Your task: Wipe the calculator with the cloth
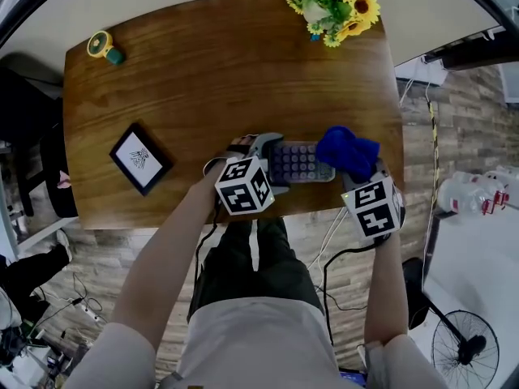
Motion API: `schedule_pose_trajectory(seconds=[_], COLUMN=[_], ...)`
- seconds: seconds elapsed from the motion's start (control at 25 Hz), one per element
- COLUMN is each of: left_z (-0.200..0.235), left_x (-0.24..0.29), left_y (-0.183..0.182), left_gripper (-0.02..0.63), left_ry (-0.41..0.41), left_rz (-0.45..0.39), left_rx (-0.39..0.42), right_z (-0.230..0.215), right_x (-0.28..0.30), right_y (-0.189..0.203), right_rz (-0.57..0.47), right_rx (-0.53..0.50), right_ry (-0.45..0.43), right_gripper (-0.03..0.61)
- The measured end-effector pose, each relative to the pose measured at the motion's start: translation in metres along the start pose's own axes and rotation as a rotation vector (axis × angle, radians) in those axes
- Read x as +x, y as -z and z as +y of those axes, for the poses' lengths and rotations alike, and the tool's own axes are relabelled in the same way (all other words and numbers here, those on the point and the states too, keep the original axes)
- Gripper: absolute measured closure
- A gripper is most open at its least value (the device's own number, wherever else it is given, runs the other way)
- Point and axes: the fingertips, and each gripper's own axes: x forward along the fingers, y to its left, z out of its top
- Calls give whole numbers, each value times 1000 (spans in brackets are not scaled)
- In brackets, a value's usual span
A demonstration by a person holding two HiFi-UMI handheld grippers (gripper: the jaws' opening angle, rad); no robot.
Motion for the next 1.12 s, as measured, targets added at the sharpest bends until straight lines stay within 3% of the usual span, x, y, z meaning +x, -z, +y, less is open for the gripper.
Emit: schedule_pose_trajectory(seconds=[0.08, 0.24, 0.64, 0.84, 1.12], left_z=[0, 0, 0, 0, 2], left_x=[0, 0, 0, 1, 1], left_y=[0, 0, 0, 0, 2], left_gripper=[143, 143, 143, 143, 143], left_ry=[-1, -2, -5, -4, -1], left_rz=[0, -2, -4, 0, 5], left_rx=[1, 1, 9, 5, 4], right_z=[0, 44, 134, 120, 81], right_x=[-11, -17, 19, 22, 12], right_y=[-19, -61, -68, -39, 9], right_rz=[-98, -239, -207, -142, -13], right_rx=[55, 58, -32, -73, -34], right_ry=[-6, -145, -379, -354, -265], right_gripper=[463, 460, 460, 460, 460])
